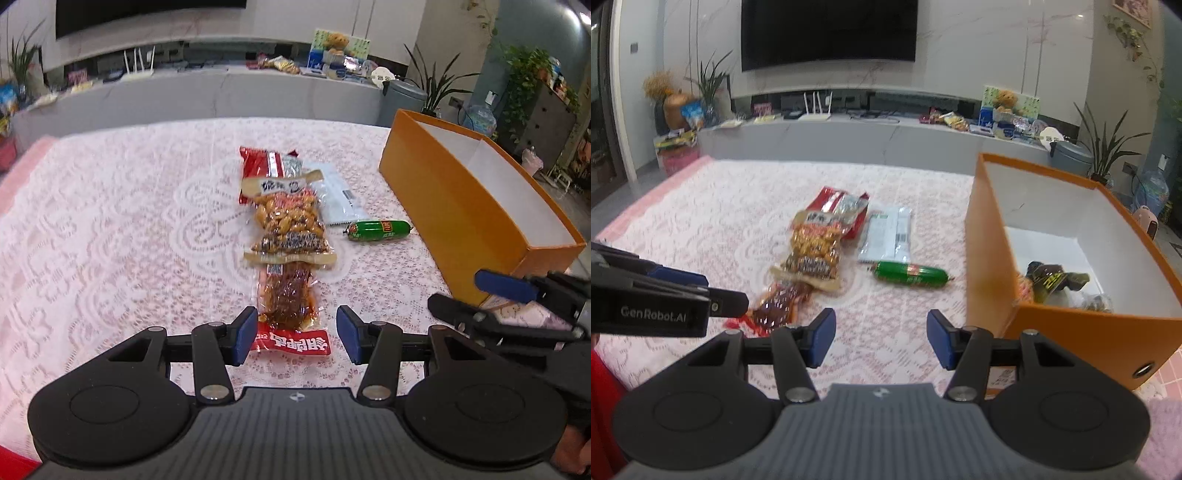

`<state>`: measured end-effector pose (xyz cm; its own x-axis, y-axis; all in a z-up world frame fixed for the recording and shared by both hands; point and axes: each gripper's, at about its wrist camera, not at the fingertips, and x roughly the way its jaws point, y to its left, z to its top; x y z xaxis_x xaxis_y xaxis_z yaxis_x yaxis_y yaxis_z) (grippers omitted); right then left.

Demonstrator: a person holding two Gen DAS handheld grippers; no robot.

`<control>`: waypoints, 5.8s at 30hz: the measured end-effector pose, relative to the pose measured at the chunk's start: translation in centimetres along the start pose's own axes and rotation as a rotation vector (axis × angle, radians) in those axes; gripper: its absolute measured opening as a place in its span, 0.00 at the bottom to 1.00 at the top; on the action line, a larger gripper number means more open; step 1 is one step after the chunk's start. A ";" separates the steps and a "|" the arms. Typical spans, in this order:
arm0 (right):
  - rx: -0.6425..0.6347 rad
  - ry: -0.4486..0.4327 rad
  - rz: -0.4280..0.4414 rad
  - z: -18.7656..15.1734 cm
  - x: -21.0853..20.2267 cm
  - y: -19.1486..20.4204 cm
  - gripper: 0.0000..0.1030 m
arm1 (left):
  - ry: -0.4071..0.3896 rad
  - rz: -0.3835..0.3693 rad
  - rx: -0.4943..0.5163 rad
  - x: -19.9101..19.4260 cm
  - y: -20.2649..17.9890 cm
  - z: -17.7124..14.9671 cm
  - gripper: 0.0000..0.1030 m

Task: Organize snacks
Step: 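Move left tool over the spicy strip bag while right approaches the peanut bag, then close right tool on the peanut bag while left lowers onto the spicy strip bag, then lift the peanut bag and spicy strip bag and carry both over the orange box, then lower both held bags into the orange box and open both tools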

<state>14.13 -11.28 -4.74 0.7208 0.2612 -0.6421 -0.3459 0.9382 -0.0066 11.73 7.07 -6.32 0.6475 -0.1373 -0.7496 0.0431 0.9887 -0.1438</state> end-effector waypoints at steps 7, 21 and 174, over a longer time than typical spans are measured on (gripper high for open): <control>-0.086 0.028 0.020 -0.2 2.7 1.2 0.41 | 0.050 -0.032 -0.040 2.6 0.9 0.9 0.57; -0.317 0.040 -0.062 1.1 8.7 0.9 0.43 | 0.171 -0.009 -0.004 7.5 1.2 2.6 0.75; -0.089 0.274 -0.022 8.0 7.7 -24.1 0.16 | 0.160 -0.076 0.503 15.3 -24.6 15.2 0.61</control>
<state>32.84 -30.05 -3.43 0.5437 0.1590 -0.8241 -0.3924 0.9161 -0.0821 32.09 -18.41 -4.45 0.5062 -0.1781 -0.8438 0.4697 0.8775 0.0966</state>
